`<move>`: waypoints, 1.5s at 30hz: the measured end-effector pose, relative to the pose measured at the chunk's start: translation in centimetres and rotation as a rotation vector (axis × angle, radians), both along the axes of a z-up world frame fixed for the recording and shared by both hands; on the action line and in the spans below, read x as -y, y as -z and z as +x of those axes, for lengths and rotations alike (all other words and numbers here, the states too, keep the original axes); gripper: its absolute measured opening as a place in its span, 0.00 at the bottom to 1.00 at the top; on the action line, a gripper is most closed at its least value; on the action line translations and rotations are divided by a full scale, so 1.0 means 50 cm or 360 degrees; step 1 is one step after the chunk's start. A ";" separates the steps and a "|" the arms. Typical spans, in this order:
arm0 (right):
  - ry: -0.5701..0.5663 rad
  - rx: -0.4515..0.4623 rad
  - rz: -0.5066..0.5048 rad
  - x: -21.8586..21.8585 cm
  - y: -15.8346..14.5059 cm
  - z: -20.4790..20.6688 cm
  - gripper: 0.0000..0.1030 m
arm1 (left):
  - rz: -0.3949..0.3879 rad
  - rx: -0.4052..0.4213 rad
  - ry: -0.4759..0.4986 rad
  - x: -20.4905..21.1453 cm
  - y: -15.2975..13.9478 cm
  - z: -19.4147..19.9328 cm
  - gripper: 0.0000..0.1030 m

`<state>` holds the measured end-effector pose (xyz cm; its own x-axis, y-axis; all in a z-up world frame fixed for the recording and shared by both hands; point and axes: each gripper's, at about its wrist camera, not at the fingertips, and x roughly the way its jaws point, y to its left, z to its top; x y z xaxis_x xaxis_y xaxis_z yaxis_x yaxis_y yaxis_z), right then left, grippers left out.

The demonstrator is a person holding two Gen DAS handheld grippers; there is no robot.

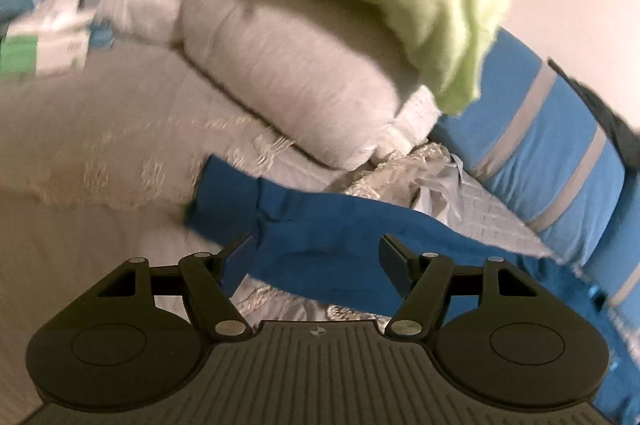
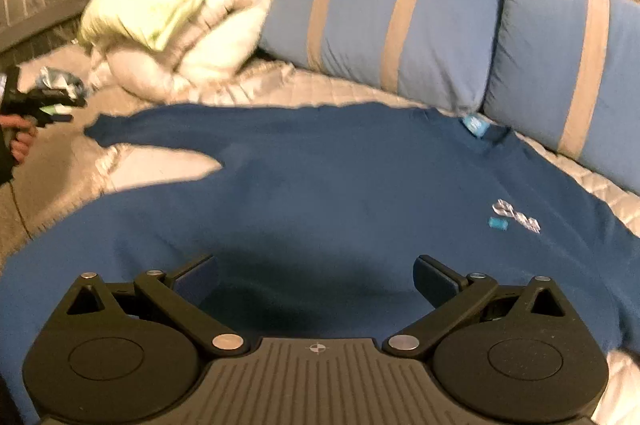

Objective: Fold clothes

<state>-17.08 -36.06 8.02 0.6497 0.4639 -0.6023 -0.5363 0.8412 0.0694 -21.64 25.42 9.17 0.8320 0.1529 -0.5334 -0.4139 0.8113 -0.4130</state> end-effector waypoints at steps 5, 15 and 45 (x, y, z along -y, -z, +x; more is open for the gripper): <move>0.0056 -0.0074 0.0076 0.029 0.018 0.007 1.00 | -0.0387 0.0110 -0.0180 -0.082 0.067 -0.011 0.65; 0.0099 -0.0145 0.0049 0.026 0.036 0.023 1.00 | -0.0743 0.0135 -0.0322 -0.117 0.188 0.043 0.42; 0.0110 -0.0194 0.0150 0.051 0.049 0.036 1.00 | 0.0426 0.0239 0.0024 0.176 -0.229 0.171 0.14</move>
